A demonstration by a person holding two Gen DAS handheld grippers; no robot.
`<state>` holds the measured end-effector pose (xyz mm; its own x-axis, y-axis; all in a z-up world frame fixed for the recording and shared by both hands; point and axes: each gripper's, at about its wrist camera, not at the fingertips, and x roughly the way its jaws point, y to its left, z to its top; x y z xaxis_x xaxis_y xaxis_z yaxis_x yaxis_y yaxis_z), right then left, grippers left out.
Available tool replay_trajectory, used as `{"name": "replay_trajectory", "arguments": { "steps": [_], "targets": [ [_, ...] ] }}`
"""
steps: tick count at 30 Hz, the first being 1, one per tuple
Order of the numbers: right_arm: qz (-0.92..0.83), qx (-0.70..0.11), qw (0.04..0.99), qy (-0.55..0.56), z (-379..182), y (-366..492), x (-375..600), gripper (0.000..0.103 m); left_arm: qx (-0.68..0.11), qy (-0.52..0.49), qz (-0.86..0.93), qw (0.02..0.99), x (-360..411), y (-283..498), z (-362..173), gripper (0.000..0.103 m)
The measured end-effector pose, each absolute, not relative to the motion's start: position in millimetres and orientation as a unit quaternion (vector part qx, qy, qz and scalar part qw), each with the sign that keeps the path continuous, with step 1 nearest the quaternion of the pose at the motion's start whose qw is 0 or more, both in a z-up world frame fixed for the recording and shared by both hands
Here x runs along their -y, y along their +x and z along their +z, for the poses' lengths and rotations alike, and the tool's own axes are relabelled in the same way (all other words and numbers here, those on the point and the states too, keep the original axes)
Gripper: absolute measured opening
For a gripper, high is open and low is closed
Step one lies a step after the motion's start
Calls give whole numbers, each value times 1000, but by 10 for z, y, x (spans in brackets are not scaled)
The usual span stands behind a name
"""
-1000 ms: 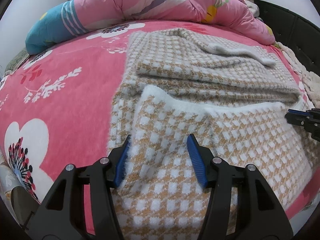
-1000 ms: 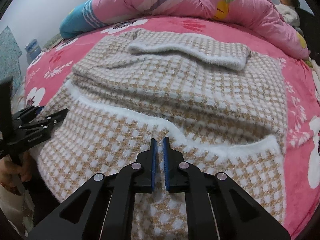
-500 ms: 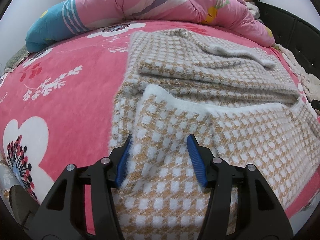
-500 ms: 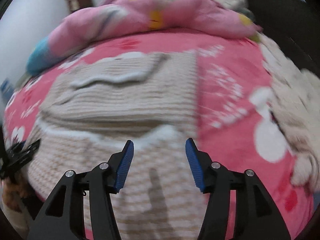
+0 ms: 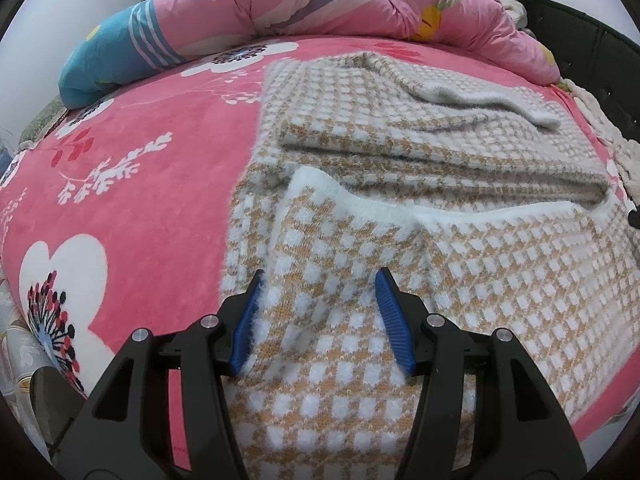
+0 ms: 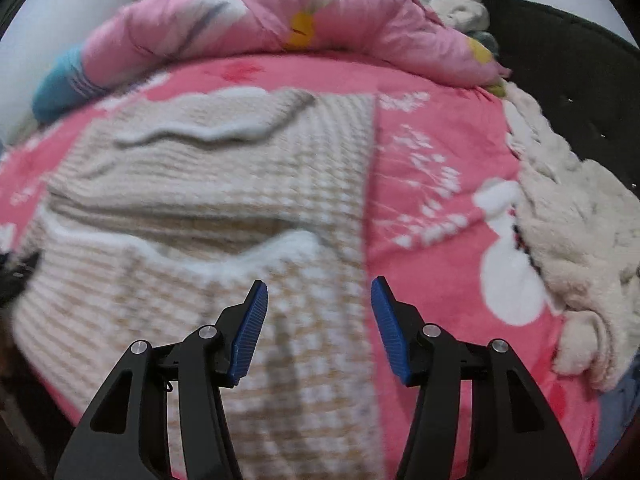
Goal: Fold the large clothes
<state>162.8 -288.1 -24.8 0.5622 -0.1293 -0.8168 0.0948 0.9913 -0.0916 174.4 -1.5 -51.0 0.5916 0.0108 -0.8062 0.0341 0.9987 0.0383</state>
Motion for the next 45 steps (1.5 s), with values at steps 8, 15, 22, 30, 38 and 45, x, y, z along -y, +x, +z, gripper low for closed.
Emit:
{"name": "replay_trajectory", "arguments": {
  "steps": [8, 15, 22, 30, 38, 45],
  "targets": [
    [-83, -428, 894, -103, -111, 1460, 2593, 8, -452, 27, -9, 891, 8, 1747, -523, 54],
    [-96, -458, 880, -87, -476, 1641, 2830, 8, -452, 26, -10, 892, -3, 1753, -526, 54],
    [-120, -422, 883, -167, -323, 1572, 2594, 27, -452, 25, -9, 892, 12, 1738, -525, 54],
    [70, -393, 909, -115, 122, 1003, 2162, 38, -452, 28, -10, 892, 16, 1732, -524, 54],
    [77, -493, 854, -148, -437, 1182, 1970, 28, -461, 32, -27, 887, -26, 1773, -512, 54],
    [214, -464, 850, -127, -225, 1144, 1384, 28, -469, 10, -46, 882, -112, 1813, -520, 54]
  ]
}}
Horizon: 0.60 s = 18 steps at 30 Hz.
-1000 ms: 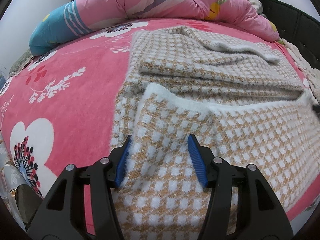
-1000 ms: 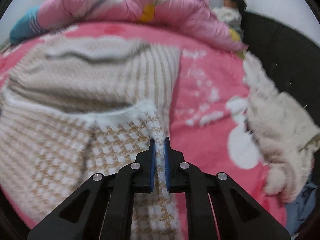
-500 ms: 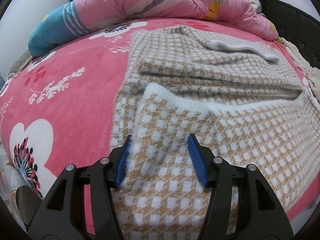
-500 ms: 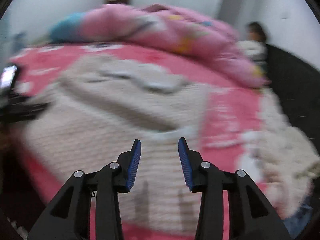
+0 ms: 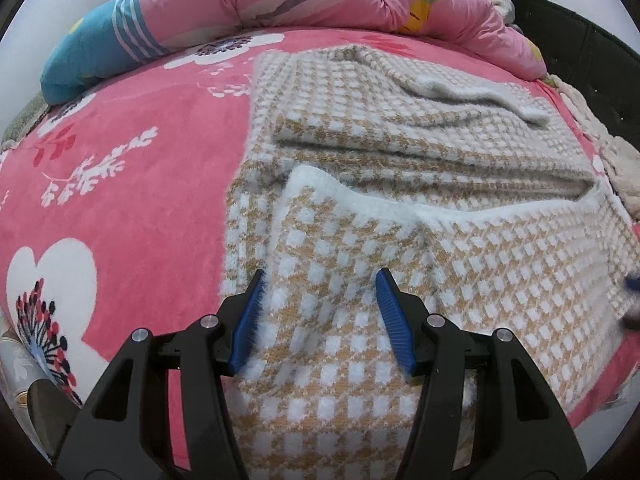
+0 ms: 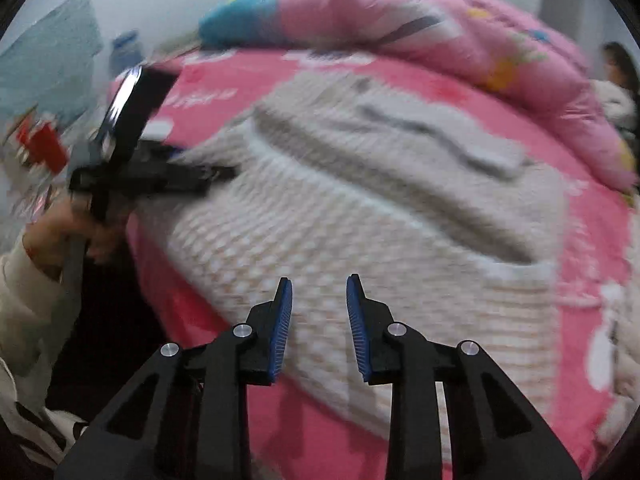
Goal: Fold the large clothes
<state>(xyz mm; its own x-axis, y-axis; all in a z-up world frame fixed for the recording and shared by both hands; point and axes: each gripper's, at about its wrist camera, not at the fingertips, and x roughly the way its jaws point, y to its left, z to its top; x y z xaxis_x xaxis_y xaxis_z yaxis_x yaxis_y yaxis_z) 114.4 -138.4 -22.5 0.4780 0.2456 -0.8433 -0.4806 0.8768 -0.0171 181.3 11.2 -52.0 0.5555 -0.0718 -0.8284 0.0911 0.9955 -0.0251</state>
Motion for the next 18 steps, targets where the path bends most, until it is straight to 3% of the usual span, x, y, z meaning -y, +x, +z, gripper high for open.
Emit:
{"name": "replay_trajectory", "arguments": {
  "steps": [3, 8, 13, 18],
  "targets": [
    [207, -488, 834, -152, -731, 1374, 1305, 28, -470, 8, -52, 881, -125, 1818, -531, 54],
    [185, -496, 837, -138, -356, 1421, 1259, 27, -474, -4, -69, 878, -194, 1823, -515, 54],
    [280, -464, 833, -113, -39, 1222, 833, 27, -472, -5, -80, 878, -224, 1820, -524, 54],
    [252, -494, 816, -164, -763, 1581, 495, 27, -475, -5, -78, 877, -220, 1818, -537, 53]
  ]
}}
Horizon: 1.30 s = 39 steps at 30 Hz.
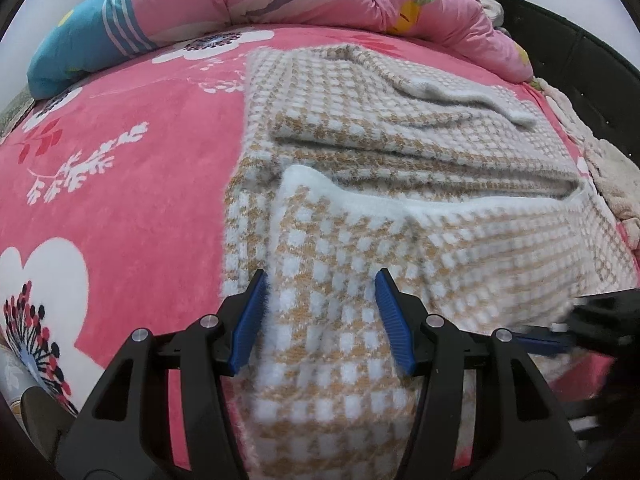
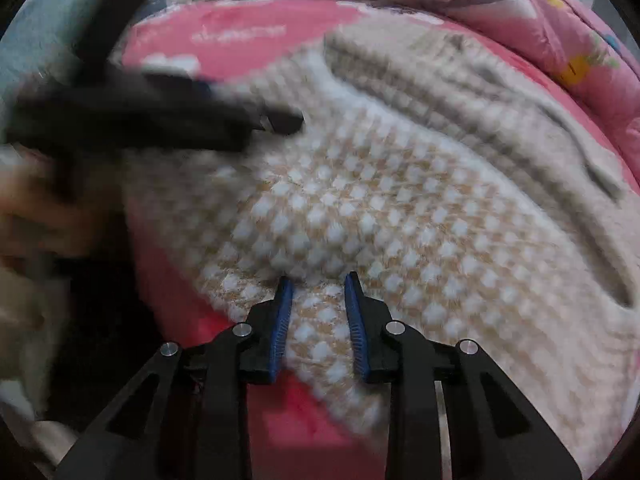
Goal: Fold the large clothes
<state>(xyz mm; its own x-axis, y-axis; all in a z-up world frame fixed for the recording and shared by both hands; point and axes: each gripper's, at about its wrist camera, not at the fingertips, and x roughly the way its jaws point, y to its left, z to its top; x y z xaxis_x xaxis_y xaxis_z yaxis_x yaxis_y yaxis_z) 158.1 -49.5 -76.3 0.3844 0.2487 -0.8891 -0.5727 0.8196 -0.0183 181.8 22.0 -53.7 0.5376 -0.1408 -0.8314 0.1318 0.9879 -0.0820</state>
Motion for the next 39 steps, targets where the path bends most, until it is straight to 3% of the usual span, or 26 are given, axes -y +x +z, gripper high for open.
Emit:
{"name": "replay_trajectory", "arguments": {
  "steps": [7, 13, 19, 23, 24, 25, 28, 33, 39],
  "targets": [
    [294, -469, 823, -125, -145, 1571, 432, 27, -471, -10, -83, 878, -232, 1809, -521, 53],
    [292, -492, 807, -147, -717, 1631, 253, 27, -473, -6, -81, 877, -225, 1805, -539, 53],
    [288, -464, 825, -144, -276, 1479, 469, 27, -468, -4, -80, 880, -221, 1794, -529, 54],
    [235, -453, 850, -130, -97, 1493, 806, 32, -468, 0, -78, 881, -224, 1806, -534, 54],
    [219, -452, 856, -123, -77, 1517, 908, 40, -468, 0, -79, 880, -230, 1807, -534, 54],
    [210, -453, 859, -117, -98, 1550, 1000, 47, -468, 0, -78, 880, -228, 1807, -531, 54],
    [194, -487, 845, -102, -432, 1678, 1114, 51, -467, 0, -76, 881, -218, 1807, -529, 54],
    [205, -482, 848, -83, -356, 1687, 1178, 52, -466, 8, -70, 882, -172, 1796, -531, 54],
    [160, -448, 879, 11, -63, 1473, 1987, 53, -466, 7, -70, 882, -175, 1801, -536, 54]
  ]
}}
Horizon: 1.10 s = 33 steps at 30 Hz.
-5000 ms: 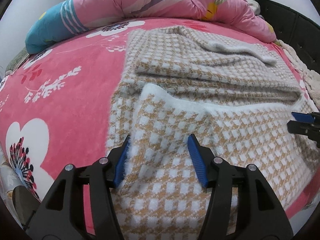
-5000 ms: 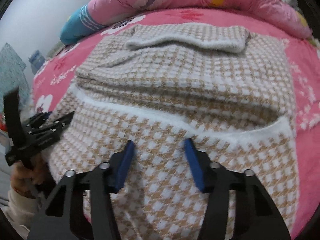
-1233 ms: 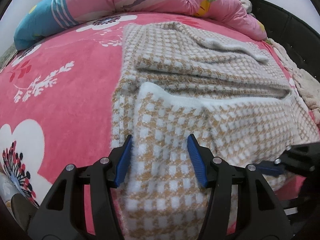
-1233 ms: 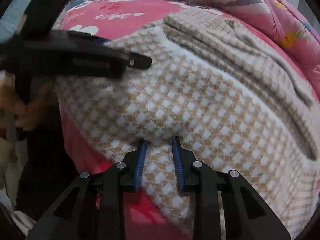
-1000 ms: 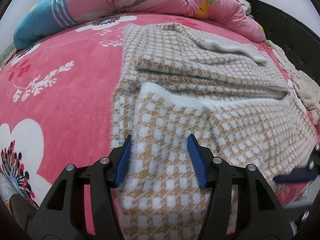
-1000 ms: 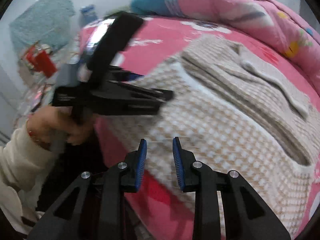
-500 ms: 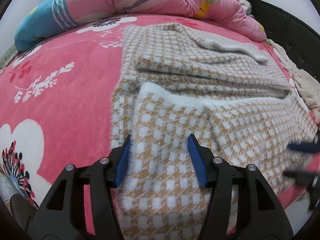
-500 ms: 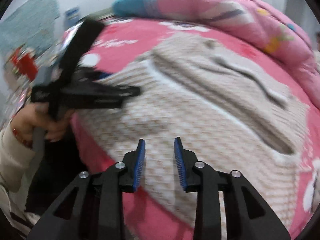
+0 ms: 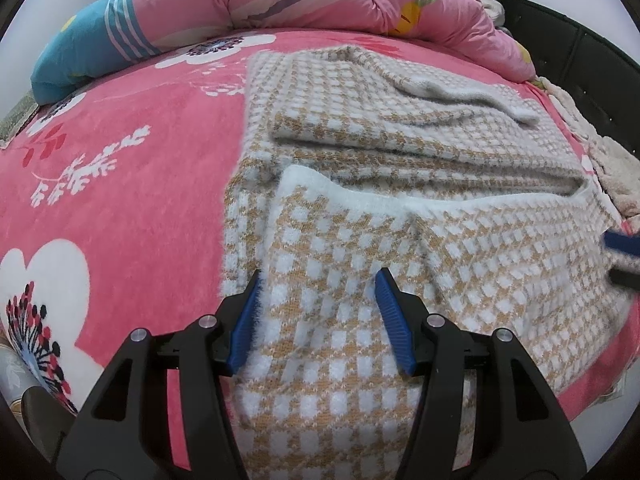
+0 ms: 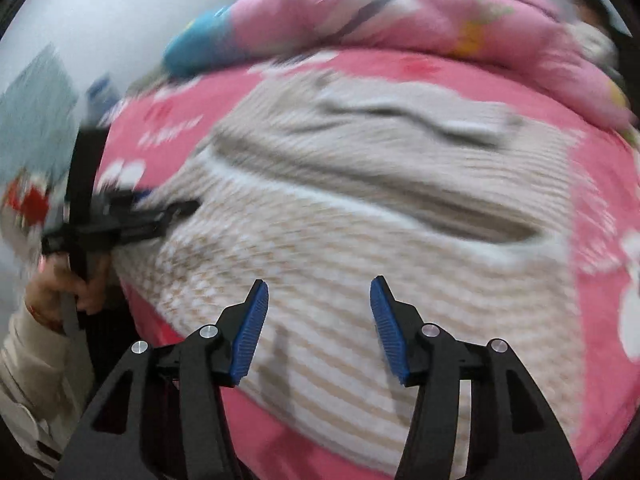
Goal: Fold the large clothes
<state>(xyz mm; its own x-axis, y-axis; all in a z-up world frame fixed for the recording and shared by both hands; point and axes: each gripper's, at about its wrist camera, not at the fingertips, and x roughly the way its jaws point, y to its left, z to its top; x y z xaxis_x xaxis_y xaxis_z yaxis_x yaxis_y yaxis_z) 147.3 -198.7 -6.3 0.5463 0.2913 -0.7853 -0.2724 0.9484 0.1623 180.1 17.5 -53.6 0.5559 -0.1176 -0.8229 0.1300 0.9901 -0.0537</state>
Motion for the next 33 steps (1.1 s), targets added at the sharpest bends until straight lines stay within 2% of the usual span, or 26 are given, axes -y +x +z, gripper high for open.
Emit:
{"name": "replay_trajectory", "arguments": {
  "steps": [4, 9, 18, 26, 33],
  "targets": [
    [84, -442, 892, 46, -7, 1239, 2609, 53, -466, 10, -68, 882, -172, 1804, -538, 54],
    [53, -435, 897, 60, -84, 1387, 3053, 53, -470, 14, -64, 880, -161, 1835, -535, 54],
    [65, -446, 891, 60, -225, 1695, 3204, 53, -468, 17, -58, 882, -134, 1823, -546, 55],
    [97, -465, 876, 78, -283, 1555, 3210, 41, -467, 21, -53, 883, -113, 1813, -549, 55],
    [105, -473, 870, 86, -286, 1624, 3262, 39, -465, 22, -51, 884, -103, 1809, -553, 55]
  ]
}}
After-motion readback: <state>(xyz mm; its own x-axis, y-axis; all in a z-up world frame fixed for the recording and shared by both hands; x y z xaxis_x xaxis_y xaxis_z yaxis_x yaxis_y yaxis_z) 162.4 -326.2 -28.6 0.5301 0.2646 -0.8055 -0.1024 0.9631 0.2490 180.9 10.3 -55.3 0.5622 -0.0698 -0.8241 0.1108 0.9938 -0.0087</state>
